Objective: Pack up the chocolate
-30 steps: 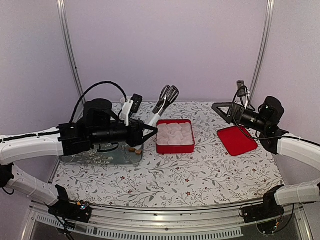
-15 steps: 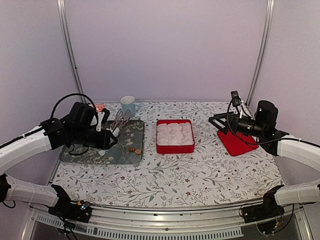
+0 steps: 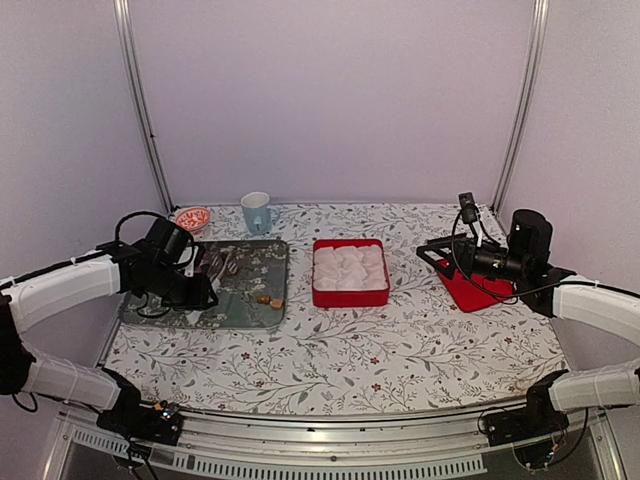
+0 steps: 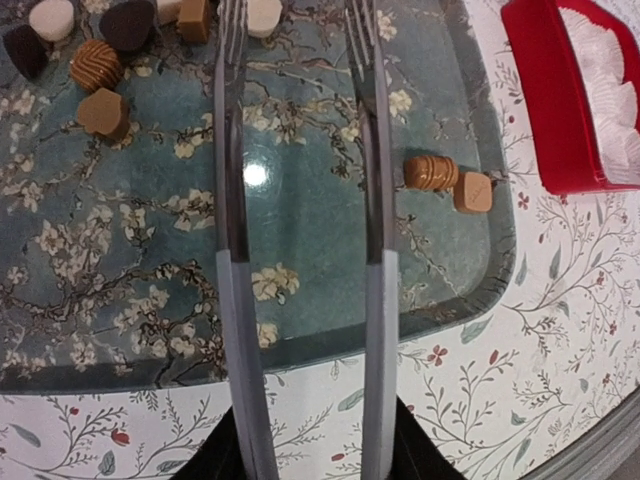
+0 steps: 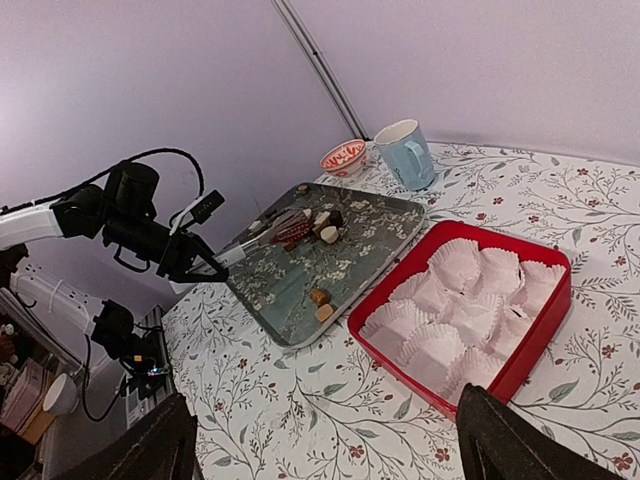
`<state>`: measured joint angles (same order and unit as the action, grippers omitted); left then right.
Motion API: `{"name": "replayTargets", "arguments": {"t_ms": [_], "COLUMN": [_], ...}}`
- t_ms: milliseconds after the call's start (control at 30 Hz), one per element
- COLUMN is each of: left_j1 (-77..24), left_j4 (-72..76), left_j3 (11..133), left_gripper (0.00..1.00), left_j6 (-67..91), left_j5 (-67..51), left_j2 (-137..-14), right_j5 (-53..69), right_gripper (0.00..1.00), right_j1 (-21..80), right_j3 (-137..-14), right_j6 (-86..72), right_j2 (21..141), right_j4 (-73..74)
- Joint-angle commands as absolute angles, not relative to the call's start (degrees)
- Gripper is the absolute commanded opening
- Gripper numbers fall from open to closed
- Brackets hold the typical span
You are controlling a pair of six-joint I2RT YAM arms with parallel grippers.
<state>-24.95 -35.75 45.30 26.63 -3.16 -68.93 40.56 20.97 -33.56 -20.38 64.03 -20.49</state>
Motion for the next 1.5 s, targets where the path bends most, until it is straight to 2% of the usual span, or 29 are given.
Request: {"name": "replayTargets", "arguments": {"t_ms": [0,833,1200,1467], "left_j1": [-23.7,-20.8,-20.5,-20.4], "left_j4": [-30.8,-27.1,-26.9,-29.0], "left_j3": [44.8,47.5,52.1,52.1], "left_gripper": [0.37,0.37,0.31,0.24], "left_j6": [27.1,25.5,23.1,22.5], "left_j5": [-5.1,-2.9,-5.3,-5.6], "left_j2": [-71.7,-84.8,-89.1,-86.2], "right_j5": [39.8,40.8,41.2,41.8], "right_gripper": [0.92,0.92,0.92,0.92], "right_j1": [20.7,19.5,18.8,18.5], "right_j3": [-32.6,-32.1,-32.2,-32.4], "right_j6": [-19.6,-19.2,-19.3,-19.5], "right_j2": [63.5,65.4,65.1,64.9], "right_j4": [-20.9,-23.0,-23.1,-23.1]}}
